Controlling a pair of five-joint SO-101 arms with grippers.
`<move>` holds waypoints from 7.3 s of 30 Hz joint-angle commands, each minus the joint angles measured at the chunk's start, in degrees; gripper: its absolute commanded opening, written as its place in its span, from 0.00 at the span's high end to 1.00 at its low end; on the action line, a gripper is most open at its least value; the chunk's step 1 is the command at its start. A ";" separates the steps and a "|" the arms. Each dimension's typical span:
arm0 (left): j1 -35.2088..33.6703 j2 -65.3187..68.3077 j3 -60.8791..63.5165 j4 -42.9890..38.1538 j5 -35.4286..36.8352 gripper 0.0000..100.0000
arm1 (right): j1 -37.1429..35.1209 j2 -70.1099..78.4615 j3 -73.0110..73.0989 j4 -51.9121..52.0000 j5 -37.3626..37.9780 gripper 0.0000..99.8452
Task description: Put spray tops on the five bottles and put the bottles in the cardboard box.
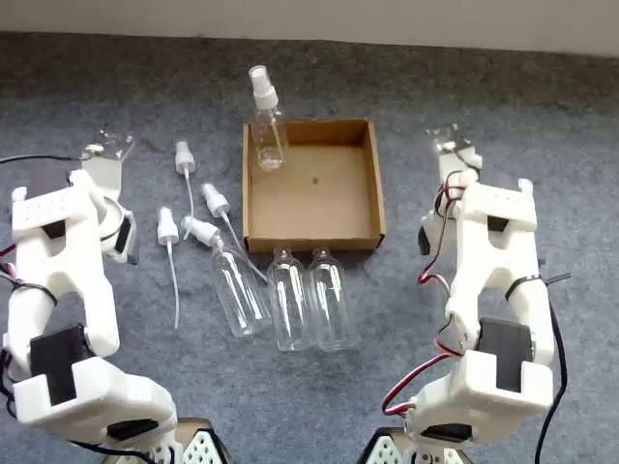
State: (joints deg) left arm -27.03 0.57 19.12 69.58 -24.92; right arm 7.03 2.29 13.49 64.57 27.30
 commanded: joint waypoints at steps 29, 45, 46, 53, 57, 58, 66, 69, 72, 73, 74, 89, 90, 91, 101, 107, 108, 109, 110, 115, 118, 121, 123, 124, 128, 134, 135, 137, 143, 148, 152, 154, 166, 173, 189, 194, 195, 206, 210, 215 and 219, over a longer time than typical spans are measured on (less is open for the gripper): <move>35.38 -34.86 -34.42 5.01 18.37 0.86 | -35.30 -67.65 53.23 -42.33 -14.42 1.00; 27.56 -35.12 -22.29 4.75 19.96 0.86 | -35.21 -77.85 63.96 -49.63 -17.93 1.00; 27.38 -35.12 -21.49 4.75 19.96 0.86 | -35.21 -77.93 64.04 -49.63 -17.93 1.00; 27.12 -35.21 -22.73 3.96 20.13 0.86 | -35.21 -78.02 64.13 -46.11 -18.02 1.00; 26.95 -35.21 -23.16 3.96 20.13 0.86 | -35.21 -78.02 64.13 -46.02 -18.02 1.00; 26.86 -35.21 -22.90 3.96 20.13 0.86 | -35.21 -78.02 64.13 -45.93 -18.02 1.00; 19.91 -34.86 -22.81 5.63 25.67 1.00 | -35.21 -77.93 64.13 -45.93 -18.02 1.00; 15.16 -34.77 -22.37 6.07 25.67 0.98 | -35.12 -77.76 64.13 -45.85 -17.76 1.00; 7.60 -34.68 -17.27 5.63 25.49 0.98 | -35.03 -77.76 64.13 -44.70 -17.76 1.00; 5.23 -34.59 -15.16 5.63 25.41 0.98 | -35.12 -77.85 64.13 -43.74 -17.76 1.00; 3.21 -34.07 -13.14 5.63 25.05 0.98 | -35.12 -77.93 64.13 -43.03 -17.85 1.00; -4.53 10.86 -44.79 31.56 7.82 0.83 | -35.21 -77.93 63.87 -42.24 -17.67 1.00; -2.51 12.53 -45.76 31.03 7.82 0.83 | -35.21 -77.93 63.87 -42.24 -17.67 1.00; -0.13 14.37 -46.20 30.24 7.91 0.83 | -35.21 -77.93 63.96 -42.24 -17.67 1.00; 14.02 28.79 -46.37 17.32 18.81 0.83 | -35.21 -77.93 64.04 -42.15 -17.67 1.00; 12.70 33.71 -46.46 16.26 18.81 0.83 | -35.21 -78.02 64.04 -42.15 -17.67 1.00; 12.53 34.07 -46.46 16.26 18.81 0.83 | -35.21 -78.02 64.04 -42.15 -17.67 1.00; 12.18 34.33 -46.46 16.18 18.81 0.83 | -35.21 -78.02 64.04 -42.15 -17.67 1.00; 11.82 34.42 -46.46 16.18 18.81 0.83 | -35.21 -78.02 64.04 -42.15 -17.67 1.00; 11.74 34.59 -46.37 15.74 18.81 0.83 | -35.21 -78.02 64.04 -42.15 -17.67 1.00; 10.95 34.77 -46.02 13.80 18.81 0.83 | -35.21 -78.02 64.04 -42.15 -17.67 1.00; 10.59 36.09 -46.11 13.71 18.81 0.83 | -35.21 -78.02 64.04 -42.15 -17.67 1.00; 10.59 37.76 -46.46 13.71 18.81 0.83 | -35.30 -78.02 64.04 -42.15 -17.67 1.00; 10.59 38.55 -46.46 13.27 18.81 0.83 | -35.30 -78.02 64.04 -42.15 -17.67 1.00; 10.68 41.71 -46.46 11.16 18.81 0.83 | -35.30 -78.02 64.04 -42.15 -17.67 1.00; 10.95 43.47 -46.46 10.90 18.73 0.91 | -35.38 -78.02 64.04 -42.15 -17.67 1.00; 10.86 43.47 -46.46 10.90 18.73 0.92 | -35.38 -78.02 64.04 -42.15 -17.67 1.00; 10.59 43.38 -46.46 10.99 18.73 0.94 | -35.38 -78.02 64.04 -42.15 -17.67 1.00; 9.19 40.22 -51.47 12.92 18.81 0.96 | -35.38 -77.93 64.04 -42.15 -17.76 1.00; 8.48 33.80 -62.73 21.45 18.81 0.96 | -35.38 -77.85 64.04 -42.15 -17.85 1.00; 8.66 28.44 -73.01 29.45 18.81 0.96 | -35.38 -77.93 64.04 -42.15 -17.93 1.00; 8.66 25.54 -76.53 31.38 18.90 0.96 | -35.47 -77.93 64.04 -42.15 -17.93 1.00; 20.88 -3.03 -68.79 31.30 26.73 0.96 | -41.19 -78.02 64.75 -42.15 -17.58 1.00; 39.52 -12.09 -68.35 24.09 30.68 0.96 | -44.62 -79.60 67.65 -42.59 -17.58 1.00; 57.63 -8.57 -62.99 3.43 30.51 0.96 | -44.62 -102.55 76.18 -42.15 -17.67 1.00; 57.89 -8.66 -62.81 3.52 30.51 0.96 | -44.62 -99.74 76.09 -42.15 -17.67 1.00; 57.89 -8.40 -62.81 3.52 30.59 0.96 | -44.62 -99.30 76.09 -42.15 -17.76 1.00; 57.45 -8.13 -62.73 7.03 30.59 0.96 | -44.53 -98.95 76.00 -42.24 -18.02 1.00; 57.45 -8.04 -62.29 7.82 30.59 0.96 | -44.53 -98.95 76.00 -42.24 -18.02 1.00; 57.45 -8.48 -56.13 5.98 30.59 0.96 | -44.53 -98.95 76.00 -42.24 -18.02 1.00; 57.63 -8.57 -50.86 2.55 30.59 0.96 | -44.53 -98.95 76.00 -42.24 -18.02 1.00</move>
State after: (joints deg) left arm 30.11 -7.25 -35.12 75.65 5.14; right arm -37.63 -96.79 90.24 22.29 9.89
